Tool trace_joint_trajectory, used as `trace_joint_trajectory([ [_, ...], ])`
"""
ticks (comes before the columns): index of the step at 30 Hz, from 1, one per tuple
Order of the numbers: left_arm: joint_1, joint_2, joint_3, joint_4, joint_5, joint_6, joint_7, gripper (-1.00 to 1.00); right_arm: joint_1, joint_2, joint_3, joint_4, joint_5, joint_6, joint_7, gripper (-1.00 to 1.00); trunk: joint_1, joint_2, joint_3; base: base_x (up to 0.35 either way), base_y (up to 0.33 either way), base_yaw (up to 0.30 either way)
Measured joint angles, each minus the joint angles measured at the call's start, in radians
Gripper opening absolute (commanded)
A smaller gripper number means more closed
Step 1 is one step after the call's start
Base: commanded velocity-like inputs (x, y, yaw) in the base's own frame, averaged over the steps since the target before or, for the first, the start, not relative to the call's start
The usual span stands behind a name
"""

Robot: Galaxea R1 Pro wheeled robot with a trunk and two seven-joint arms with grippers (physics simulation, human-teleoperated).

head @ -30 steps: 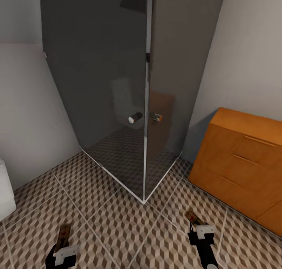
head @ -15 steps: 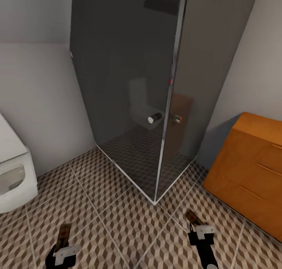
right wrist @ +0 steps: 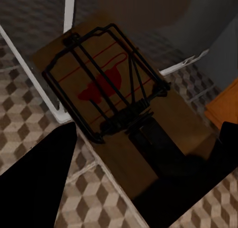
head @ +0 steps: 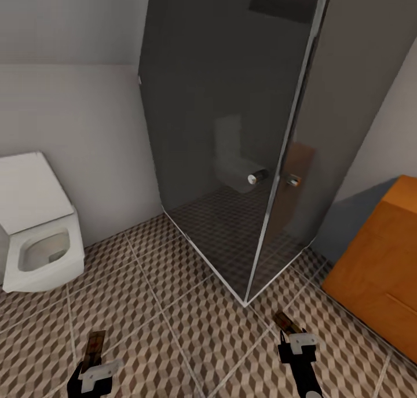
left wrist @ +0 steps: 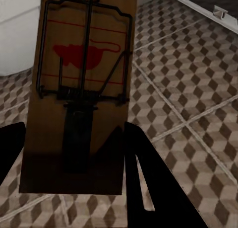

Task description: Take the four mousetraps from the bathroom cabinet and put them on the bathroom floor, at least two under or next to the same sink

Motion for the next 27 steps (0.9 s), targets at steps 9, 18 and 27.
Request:
trace_joint_trajectory([
  [9, 0.0, 0.0, 0.0, 0.001, 0.0, 0.001, 0.0, -1.0, 0.0, 0.0, 0.002, 0.0, 0.0, 0.0, 0.0, -1.0, 0.0, 0.0, 0.0, 0.0, 0.0, 0.26],
  [18, 0.0, 0.0, 0.001, 0.0, 0.0, 0.002, 0.0, -1.0, 0.0, 0.0, 0.003, 0.001, 0.001, 0.0, 0.0, -1.0, 0.0, 0.0, 0.0, 0.0, 0.0, 0.26],
  [27, 0.0, 0.0, 0.001, 0.001, 0.001, 0.002, 0.0, -1.0, 0.0, 0.0, 0.003, 0.001, 0.001, 0.0, 0.0, -1.0, 0.0, 0.0, 0.0, 0.0, 0.0, 0.26],
])
